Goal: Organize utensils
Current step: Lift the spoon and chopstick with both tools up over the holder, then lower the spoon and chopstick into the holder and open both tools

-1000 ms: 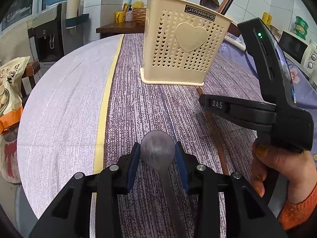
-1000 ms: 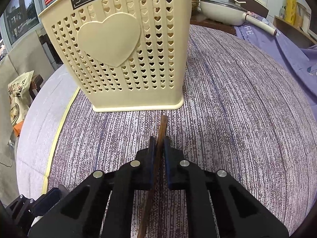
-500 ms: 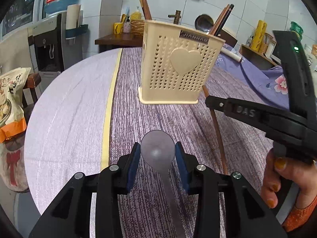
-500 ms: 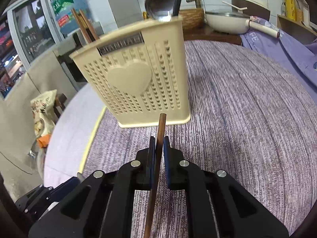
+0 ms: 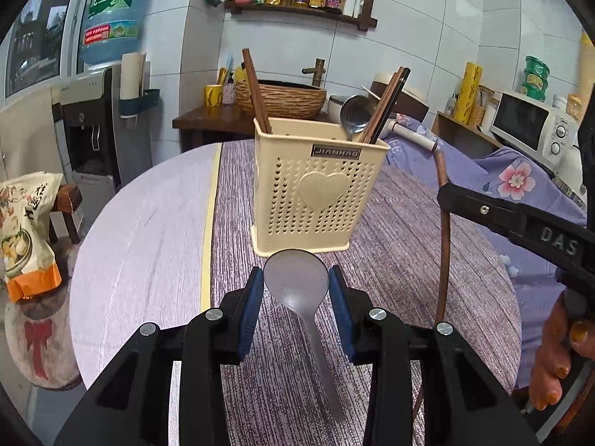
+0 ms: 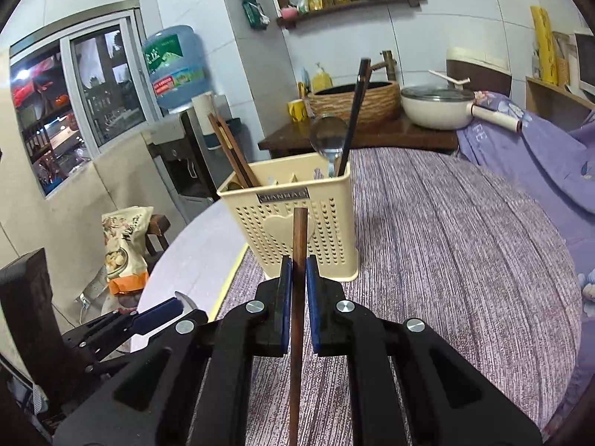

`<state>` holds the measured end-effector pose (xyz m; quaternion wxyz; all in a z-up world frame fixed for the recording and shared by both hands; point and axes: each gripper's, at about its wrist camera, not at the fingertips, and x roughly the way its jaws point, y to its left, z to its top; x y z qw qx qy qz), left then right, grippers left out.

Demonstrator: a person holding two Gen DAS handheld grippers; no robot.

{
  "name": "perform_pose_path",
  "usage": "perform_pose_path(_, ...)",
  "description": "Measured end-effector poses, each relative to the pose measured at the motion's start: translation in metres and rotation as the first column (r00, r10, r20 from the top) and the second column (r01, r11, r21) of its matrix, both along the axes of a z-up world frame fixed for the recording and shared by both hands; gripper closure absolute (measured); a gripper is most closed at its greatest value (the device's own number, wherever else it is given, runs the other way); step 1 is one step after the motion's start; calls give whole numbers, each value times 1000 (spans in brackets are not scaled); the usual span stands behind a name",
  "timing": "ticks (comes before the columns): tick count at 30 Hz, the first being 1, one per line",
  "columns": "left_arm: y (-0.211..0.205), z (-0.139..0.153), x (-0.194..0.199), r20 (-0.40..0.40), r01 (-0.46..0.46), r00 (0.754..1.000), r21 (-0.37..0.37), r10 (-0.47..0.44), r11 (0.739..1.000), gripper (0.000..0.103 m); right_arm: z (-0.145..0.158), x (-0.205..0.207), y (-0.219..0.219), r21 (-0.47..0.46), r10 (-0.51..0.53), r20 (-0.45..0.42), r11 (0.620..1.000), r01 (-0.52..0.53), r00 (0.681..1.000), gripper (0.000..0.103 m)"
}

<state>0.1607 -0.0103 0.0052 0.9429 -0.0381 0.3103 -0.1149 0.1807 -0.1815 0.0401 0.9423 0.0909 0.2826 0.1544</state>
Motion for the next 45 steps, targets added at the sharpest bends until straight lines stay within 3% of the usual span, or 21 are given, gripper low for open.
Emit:
perform_pose_path(10,-3,18,-3,47,11,999,14,-11,1000,68,33,-25,-9,-9,29,81,1000,-28,996,94)
perform_pose_path(26,-7,55,13,119,34,992,33,-38,999,68,62,-14,-3,-44,52,135,998,-47,989,95)
perform_pose_path(31,0,90,32,178,10,984,6,-11,1000,68,95,1,-1,-59,55,184,997,-45,981,95)
perform_pose_path(39,5,161,62,327,-86,941,-16,86,996,68,177,34,-7,28,-1,309,1000,-8,951,95)
perform_pose_path(45,-2,163,96,330,-138,935,5,129,990,68,204,61,0,19,-48,361,999,44,931,95)
